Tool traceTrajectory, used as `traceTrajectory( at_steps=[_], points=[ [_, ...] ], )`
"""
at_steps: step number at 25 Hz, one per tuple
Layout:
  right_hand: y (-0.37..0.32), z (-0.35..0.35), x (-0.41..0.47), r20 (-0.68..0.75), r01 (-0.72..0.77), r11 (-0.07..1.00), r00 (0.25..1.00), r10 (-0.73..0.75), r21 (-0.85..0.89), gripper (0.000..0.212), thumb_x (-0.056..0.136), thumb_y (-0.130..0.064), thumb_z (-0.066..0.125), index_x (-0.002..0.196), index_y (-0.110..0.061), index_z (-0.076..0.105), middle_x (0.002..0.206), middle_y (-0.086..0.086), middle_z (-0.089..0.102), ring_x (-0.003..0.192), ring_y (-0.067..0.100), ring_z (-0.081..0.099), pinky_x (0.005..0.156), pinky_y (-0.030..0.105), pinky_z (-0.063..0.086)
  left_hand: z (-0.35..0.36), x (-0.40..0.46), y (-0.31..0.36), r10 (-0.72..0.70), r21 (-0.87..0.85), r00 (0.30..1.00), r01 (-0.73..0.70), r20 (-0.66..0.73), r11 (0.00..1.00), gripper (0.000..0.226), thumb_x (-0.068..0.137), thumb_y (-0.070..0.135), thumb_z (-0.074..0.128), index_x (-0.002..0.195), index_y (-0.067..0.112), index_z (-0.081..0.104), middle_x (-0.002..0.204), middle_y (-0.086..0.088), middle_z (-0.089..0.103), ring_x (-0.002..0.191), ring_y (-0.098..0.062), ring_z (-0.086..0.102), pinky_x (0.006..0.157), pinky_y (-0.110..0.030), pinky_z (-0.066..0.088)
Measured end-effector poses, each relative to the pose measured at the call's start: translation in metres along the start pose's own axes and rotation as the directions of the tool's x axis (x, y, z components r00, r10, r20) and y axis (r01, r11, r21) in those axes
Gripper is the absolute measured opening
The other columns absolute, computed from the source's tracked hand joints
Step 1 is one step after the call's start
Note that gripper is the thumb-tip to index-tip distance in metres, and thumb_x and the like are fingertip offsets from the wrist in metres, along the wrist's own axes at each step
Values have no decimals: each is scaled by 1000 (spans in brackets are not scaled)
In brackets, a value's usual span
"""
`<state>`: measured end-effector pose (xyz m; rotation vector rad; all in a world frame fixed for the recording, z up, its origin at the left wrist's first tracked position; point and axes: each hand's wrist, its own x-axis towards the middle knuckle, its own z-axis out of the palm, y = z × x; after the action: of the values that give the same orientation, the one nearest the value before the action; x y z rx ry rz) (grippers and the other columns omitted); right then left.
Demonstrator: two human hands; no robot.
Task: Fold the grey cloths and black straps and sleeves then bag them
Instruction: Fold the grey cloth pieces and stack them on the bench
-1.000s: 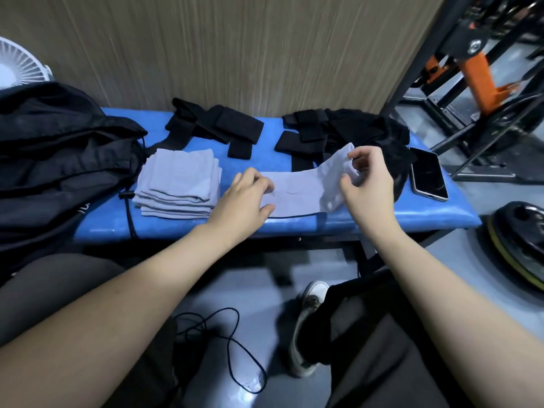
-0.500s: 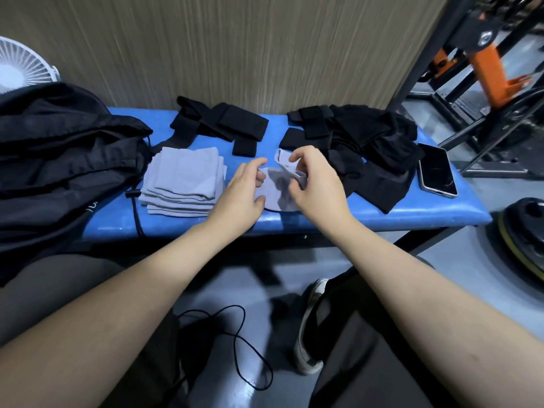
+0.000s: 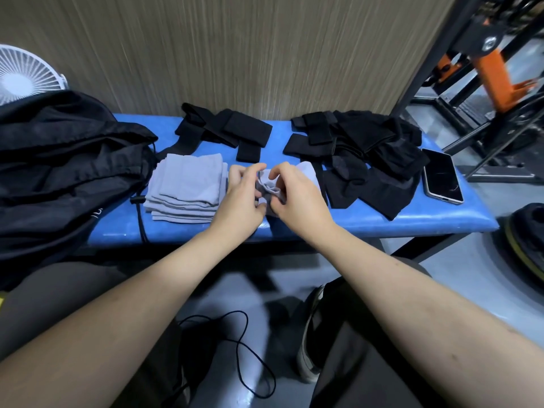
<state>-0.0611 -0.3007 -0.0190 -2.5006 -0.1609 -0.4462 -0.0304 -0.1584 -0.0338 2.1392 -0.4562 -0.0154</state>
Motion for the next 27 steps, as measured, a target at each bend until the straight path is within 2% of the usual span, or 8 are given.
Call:
traceTrajectory(
  at_steps=[2,8,11,14,17,22,24,27],
  points=[
    [2,1,1,34,21,1000,999,-21,9,29,85,-8,66,112,-7,55,88,-1,60,90,-9,41,71,29,44,-1,0,2,6,26,1000,-6,15,1000,55,87,-3,53,135,23,48,116,6,33,91,-7,57,91,-32,52],
    [7,-15,1,98,-158,940,986,134,303,17,93,-11,57,109,-17,55,95,-1,66,79,14,61,77,31,53,-1,-2,3,50,37,999,-49,-20,998,47,88,-14,36,121,4,63,114,-4,52,108,-16,56,96,-11,36],
    [27,-22,4,-22,-35,996,999,37,81,16,94,-9,53,107,-14,62,105,-1,63,95,18,58,86,35,49,2,-1,3,32,121,999,-28,-30,992,28,101,9,44,113,6,69,115,-3,57,105,-18,58,88,-16,34],
    [46,-21,4,99,71,977,994,-52,-203,29,94,-17,58,122,-11,62,134,5,56,122,27,51,104,40,41,7,0,3,9,192,1000,-6,-16,981,23,97,28,59,110,11,68,109,3,51,94,-16,57,87,-25,41],
    [56,-19,-1,291,44,959,956,41,-281,50,101,-33,53,147,-14,44,161,8,30,151,28,21,120,44,22,11,2,3,3,271,1000,-4,5,962,25,93,22,63,117,13,63,117,0,49,109,-20,52,98,-34,43],
    [60,-20,-8,457,3,924,870,186,-382,65,105,-50,30,161,-25,9,170,-1,-6,155,19,-10,125,47,1,19,-1,9,54,460,997,-74,56,885,46,95,17,49,141,19,50,150,2,37,134,-23,37,108,-36,28],
    [57,-21,-7,420,-34,947,891,173,-319,64,104,-49,38,160,-24,18,169,4,2,156,22,-2,124,46,7,21,0,11,7,475,999,-28,46,880,48,95,18,47,144,20,47,153,-2,34,136,-26,35,109,-38,27],
    [53,-26,-7,85,-133,959,984,159,-252,49,97,-41,57,142,-22,49,144,11,44,131,32,41,106,42,32,19,5,15,-70,464,998,61,2,884,45,98,29,49,142,21,47,147,-9,35,132,-31,36,110,-40,29]
  ],
)
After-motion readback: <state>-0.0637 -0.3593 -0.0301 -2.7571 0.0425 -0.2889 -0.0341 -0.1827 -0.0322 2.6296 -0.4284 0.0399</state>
